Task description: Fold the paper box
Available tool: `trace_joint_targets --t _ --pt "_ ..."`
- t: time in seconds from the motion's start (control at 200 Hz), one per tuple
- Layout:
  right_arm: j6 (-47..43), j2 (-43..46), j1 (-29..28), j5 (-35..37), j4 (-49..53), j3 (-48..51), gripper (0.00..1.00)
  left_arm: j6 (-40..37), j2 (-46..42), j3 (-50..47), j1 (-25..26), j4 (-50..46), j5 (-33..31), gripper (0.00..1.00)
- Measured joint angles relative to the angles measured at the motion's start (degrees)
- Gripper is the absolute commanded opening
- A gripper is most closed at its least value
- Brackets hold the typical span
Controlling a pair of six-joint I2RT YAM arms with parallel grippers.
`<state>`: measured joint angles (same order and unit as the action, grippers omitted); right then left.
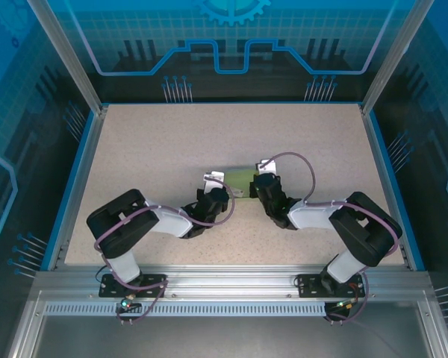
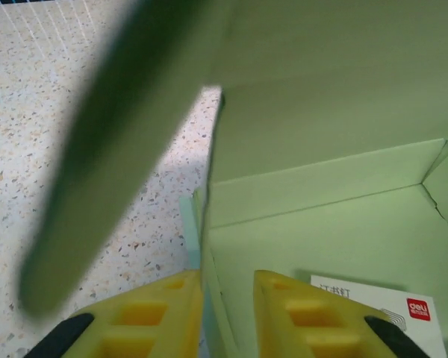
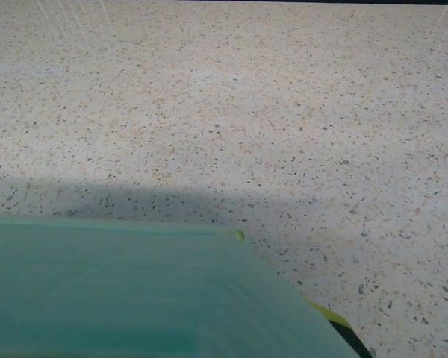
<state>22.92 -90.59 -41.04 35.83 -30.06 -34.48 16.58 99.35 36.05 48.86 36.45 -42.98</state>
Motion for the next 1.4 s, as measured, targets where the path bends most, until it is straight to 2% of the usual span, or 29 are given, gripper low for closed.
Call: trace_joint_targets --t 0.22,0.51,0.72,0.911,1.111,1.266,1.401 --pt "0.1 0.1 -1.0 1.6 0.6 0.0 0.03 1.5 -3.3 -1.2 0.2 -2.4 1.2 0.47" --pt "0.2 0.1 -1.4 2.6 1.0 0.0 0.03 3.7 -11.4 -3.3 0.2 -9.0 3.1 0.61" --pt "0.2 0.1 -1.7 2.9 1.1 0.0 0.03 3.8 -23.8 -2.3 0.2 -21.7 5.6 0.66" --pt "0.2 0.1 -1.7 3.0 1.1 0.0 0.03 2.0 -31.7 5.6 -0.8 -34.9 8.8 0.69" --pt "0.2 0.0 -1.7 3.0 1.2 -0.1 0.03 -0.2 -28.1 20.0 -7.9 -45.2 16.2 0.70" --pt "0.2 -0.1 -1.7 3.0 1.6 -0.5 0.03 -2.2 -18.9 30.7 -12.1 -50.7 21.9 0.70" --pt "0.0 -0.1 -1.7 3.0 1.7 -0.6 0.03 -4.5 -10.3 37.8 -13.1 -55.0 25.3 0.70"
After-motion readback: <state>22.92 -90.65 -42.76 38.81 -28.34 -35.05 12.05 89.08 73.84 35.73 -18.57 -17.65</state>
